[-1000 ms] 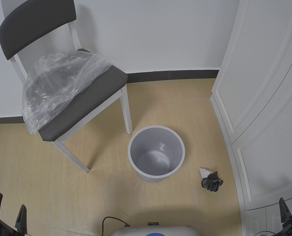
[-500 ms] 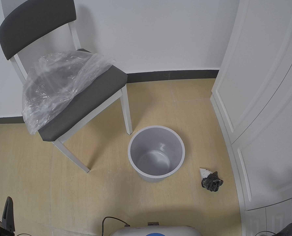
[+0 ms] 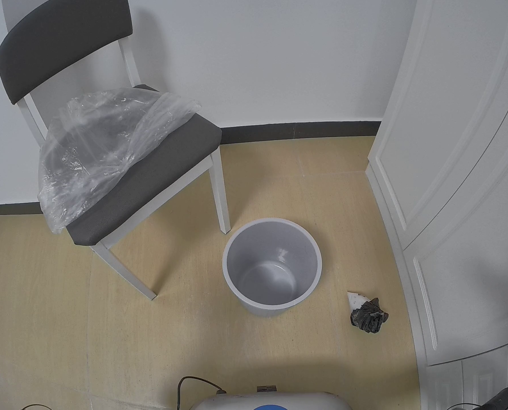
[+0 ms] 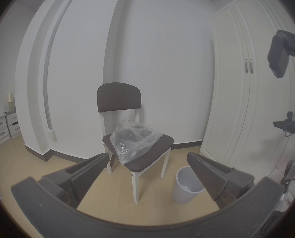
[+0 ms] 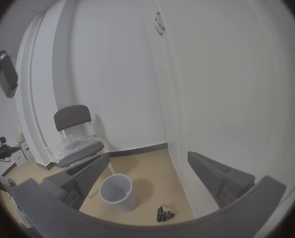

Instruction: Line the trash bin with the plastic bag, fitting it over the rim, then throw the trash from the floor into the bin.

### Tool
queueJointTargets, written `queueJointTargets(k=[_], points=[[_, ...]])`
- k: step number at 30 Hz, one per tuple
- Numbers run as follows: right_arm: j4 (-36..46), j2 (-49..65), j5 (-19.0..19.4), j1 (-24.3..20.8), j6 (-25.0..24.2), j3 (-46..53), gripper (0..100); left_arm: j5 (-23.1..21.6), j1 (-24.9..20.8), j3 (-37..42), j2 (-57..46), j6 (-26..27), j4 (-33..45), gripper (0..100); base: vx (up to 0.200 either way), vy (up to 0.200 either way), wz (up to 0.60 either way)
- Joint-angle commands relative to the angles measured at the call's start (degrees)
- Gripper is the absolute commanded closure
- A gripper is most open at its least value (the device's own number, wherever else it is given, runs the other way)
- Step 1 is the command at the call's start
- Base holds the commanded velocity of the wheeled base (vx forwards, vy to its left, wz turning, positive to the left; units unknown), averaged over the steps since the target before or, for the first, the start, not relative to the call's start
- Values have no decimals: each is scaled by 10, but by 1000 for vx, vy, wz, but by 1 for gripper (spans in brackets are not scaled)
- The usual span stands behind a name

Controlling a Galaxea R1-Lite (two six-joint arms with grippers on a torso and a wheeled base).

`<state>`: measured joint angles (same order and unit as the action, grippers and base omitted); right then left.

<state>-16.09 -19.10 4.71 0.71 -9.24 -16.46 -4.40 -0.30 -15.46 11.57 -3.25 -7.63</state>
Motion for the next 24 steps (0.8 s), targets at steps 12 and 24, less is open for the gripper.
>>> queueJointTargets(k=[12,24], points=[[-225,-335,-113,-128,-54,-98,0,11,14,-101,241,69,-41,0,0,0,0],[-386,-506,-218,-254,-48,-94,0,36,13,-108,371,154,-87,0,0,0,0]])
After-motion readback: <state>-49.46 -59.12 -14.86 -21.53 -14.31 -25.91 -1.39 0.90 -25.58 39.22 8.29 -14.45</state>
